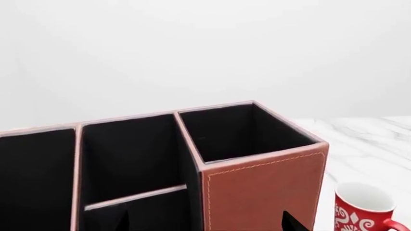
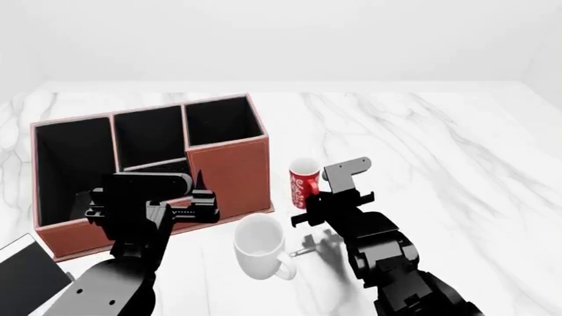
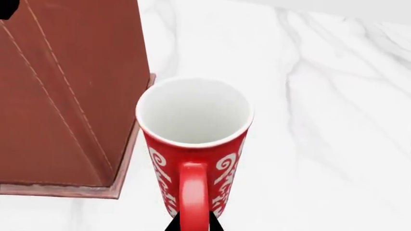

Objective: Pick up the red mug and place it to the right of the caddy.

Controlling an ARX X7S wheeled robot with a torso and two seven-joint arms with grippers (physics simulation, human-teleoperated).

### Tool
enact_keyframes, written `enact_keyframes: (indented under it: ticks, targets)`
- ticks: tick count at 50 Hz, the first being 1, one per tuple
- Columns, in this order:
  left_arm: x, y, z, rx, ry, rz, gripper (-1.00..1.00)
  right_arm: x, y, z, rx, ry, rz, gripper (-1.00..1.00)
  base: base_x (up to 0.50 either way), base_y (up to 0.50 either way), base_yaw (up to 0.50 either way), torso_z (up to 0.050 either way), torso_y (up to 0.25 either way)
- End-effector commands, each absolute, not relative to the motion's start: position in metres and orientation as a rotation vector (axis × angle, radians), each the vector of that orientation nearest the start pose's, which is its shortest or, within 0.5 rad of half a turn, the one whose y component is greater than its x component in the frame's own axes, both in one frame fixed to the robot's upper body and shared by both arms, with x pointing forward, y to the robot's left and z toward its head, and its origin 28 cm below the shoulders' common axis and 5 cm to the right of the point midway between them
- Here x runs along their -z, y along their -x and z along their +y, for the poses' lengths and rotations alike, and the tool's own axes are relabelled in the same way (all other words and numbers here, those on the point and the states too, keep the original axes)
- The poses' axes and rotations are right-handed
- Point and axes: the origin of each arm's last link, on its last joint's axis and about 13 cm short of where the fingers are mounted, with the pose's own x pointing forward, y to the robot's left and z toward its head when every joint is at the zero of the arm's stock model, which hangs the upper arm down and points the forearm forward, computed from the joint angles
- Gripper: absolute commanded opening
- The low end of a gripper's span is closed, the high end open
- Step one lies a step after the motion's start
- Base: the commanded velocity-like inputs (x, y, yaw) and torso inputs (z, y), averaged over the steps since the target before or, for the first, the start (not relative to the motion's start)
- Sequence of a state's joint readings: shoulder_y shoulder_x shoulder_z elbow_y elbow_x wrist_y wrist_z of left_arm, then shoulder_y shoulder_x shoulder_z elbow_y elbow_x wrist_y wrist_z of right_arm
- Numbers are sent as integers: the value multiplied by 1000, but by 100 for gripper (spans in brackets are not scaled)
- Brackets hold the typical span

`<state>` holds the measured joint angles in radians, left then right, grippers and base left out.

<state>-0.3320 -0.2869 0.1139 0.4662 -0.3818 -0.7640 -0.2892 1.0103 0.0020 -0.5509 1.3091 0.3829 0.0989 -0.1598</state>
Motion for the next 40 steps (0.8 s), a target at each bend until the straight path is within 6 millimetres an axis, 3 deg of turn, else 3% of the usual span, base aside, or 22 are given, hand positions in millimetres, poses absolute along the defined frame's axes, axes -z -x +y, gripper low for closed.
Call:
enact_keyframes:
  ticks: [1,7,8,29,35,37,38,40]
  targets:
    - [-133,-248,224,-10,-34,22,100,-53,-379,-81,-304,107,436,-100,0,0,0,0,0]
    - [-134,-247,224,-10,-35,20,100,-53,-379,-81,-302,102,437,-100,0,0,0,0,2]
    - [-134,-247,224,-10,-34,20,100,-53,-379,-81,-297,101,440,100,0,0,0,0,0]
    - [-135,-247,225,-14,-32,19,100,-50,-377,-84,-278,141,453,100,0,0,0,0,0]
    - [-135,-247,226,-18,-31,19,100,-46,-375,-96,-293,142,468,100,0,0,0,0,0]
    - [-135,-247,226,-17,-32,19,100,-43,-372,-102,-300,145,464,100,0,0,0,0,0]
    - [-135,-247,225,-18,-33,19,100,-33,-359,-113,-280,138,523,100,0,0,0,0,0]
    - [-135,-248,225,-17,-35,19,100,-34,-341,-126,-271,103,545,100,0,0,0,0,0]
